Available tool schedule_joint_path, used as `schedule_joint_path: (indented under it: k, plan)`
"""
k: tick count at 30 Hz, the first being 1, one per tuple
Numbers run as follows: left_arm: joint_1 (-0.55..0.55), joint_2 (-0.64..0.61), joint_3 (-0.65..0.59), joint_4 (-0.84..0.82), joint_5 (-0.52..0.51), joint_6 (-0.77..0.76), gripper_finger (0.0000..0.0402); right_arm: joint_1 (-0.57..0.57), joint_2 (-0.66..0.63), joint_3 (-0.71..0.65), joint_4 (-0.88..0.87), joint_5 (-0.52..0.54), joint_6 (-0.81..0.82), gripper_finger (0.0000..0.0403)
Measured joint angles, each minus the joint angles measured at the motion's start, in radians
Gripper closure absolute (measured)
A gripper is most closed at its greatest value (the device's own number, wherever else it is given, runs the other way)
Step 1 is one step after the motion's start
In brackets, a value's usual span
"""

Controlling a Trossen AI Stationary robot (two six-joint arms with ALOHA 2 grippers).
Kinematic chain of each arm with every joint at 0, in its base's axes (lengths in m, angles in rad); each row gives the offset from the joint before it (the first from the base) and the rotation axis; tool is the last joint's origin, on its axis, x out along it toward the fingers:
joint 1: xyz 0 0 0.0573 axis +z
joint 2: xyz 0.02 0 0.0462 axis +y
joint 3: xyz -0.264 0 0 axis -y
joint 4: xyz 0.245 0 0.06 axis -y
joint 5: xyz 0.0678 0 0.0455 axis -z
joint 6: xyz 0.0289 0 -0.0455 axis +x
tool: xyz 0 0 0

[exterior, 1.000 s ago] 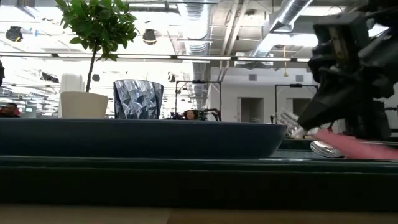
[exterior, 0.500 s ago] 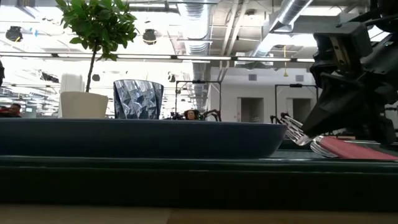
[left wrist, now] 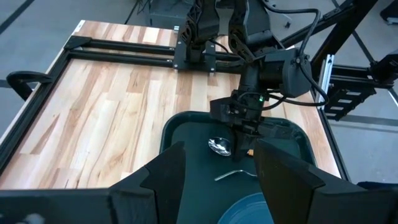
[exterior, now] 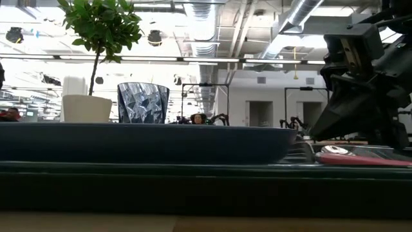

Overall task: Pick and place plate/cup/fork/spoon on tray
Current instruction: Put the pink fork on the black serving tray to the left of the brown spoon

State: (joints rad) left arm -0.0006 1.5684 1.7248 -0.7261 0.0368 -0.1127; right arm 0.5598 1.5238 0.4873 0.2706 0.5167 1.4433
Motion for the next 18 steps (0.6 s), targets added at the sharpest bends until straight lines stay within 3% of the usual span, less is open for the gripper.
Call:
schedule_joint_path:
  k: [13,15,18]
  plan:
    - [0.0,0.0,0.0,0.002,-0.021,0.014,0.0226,0.002,-0.074,0.041,-0.027,0.003,-0.063,0.0353]
    - [-0.007,0.0,-0.001,0.012,-0.027,0.028,0.0226,0.001,-0.106,0.091,-0.109,0.0,-0.099,0.0361]
    - [-0.025,0.0,-0.001,0.038,-0.026,0.03,0.0231,-0.007,-0.128,0.212,-0.379,-0.033,-0.158,0.0385]
